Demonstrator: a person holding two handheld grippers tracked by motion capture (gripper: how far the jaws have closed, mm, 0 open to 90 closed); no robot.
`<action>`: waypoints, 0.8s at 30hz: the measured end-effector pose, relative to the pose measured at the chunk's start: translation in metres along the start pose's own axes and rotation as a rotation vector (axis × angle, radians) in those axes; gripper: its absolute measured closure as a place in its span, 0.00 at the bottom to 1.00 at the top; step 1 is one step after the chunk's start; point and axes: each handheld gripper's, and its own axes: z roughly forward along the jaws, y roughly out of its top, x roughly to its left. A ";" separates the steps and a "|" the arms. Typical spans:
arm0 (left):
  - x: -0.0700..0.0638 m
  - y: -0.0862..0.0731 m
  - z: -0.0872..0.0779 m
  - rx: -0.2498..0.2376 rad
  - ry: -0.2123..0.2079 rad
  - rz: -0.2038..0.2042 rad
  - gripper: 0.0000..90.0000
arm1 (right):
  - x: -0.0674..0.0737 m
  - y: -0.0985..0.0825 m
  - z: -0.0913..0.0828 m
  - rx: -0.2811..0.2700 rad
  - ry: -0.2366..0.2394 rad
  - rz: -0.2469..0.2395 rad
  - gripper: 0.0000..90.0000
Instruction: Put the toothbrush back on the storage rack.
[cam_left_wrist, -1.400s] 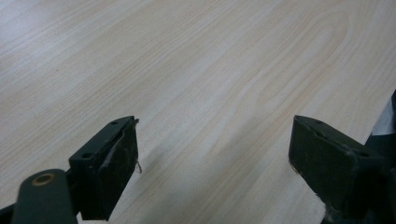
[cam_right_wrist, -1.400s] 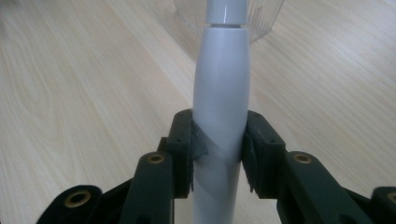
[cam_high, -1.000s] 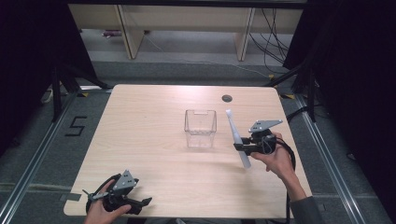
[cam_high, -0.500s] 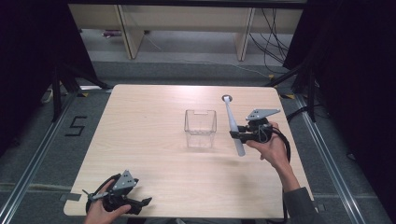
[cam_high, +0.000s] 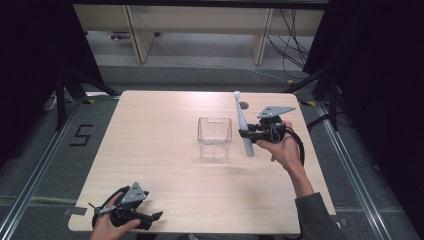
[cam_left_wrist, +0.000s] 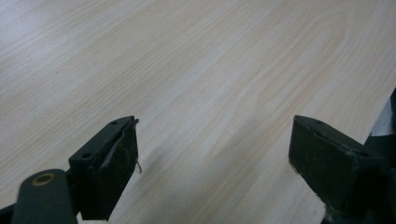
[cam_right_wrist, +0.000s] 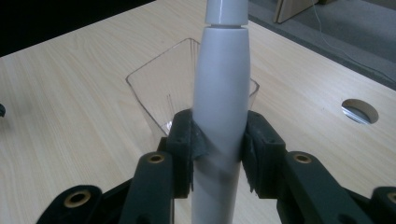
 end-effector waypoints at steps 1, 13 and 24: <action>0.000 0.000 0.000 -0.001 -0.001 -0.003 0.17 | 0.000 0.003 0.001 -0.002 0.007 -0.002 0.74; -0.001 -0.001 -0.001 -0.001 -0.008 -0.010 0.17 | 0.004 0.035 0.010 -0.059 0.017 -0.025 0.74; -0.001 -0.001 -0.001 -0.003 -0.007 -0.011 0.17 | 0.008 0.059 0.016 -0.061 0.018 -0.032 0.74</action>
